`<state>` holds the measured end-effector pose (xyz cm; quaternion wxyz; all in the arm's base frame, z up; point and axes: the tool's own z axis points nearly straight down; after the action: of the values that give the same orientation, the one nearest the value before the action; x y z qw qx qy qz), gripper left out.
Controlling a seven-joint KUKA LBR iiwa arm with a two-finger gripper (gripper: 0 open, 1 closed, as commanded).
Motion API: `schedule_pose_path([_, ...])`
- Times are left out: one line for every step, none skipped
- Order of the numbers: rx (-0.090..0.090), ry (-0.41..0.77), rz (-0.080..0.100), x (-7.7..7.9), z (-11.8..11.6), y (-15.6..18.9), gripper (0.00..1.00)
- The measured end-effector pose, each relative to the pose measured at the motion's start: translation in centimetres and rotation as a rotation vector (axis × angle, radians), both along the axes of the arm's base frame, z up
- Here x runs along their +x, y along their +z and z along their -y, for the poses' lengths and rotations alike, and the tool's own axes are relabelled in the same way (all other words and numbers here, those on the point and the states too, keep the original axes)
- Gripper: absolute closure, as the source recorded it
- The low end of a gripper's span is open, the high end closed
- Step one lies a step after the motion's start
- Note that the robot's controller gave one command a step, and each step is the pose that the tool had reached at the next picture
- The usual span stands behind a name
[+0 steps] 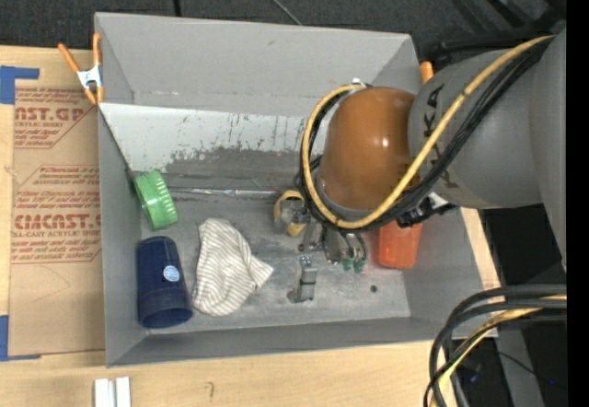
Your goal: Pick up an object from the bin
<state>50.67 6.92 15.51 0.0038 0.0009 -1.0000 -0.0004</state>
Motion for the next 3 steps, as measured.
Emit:
schedule_pose_path([0.001, -0.001, 0.008, 0.2, 0.0, 0.4, 0.0])
schedule_pose_path([0.001, 0.023, 0.014, -0.6, -2.9, -5.1, 0.0])
schedule_pose_path([0.002, 0.201, 0.012, -0.1, -7.2, -8.5, 1.0])
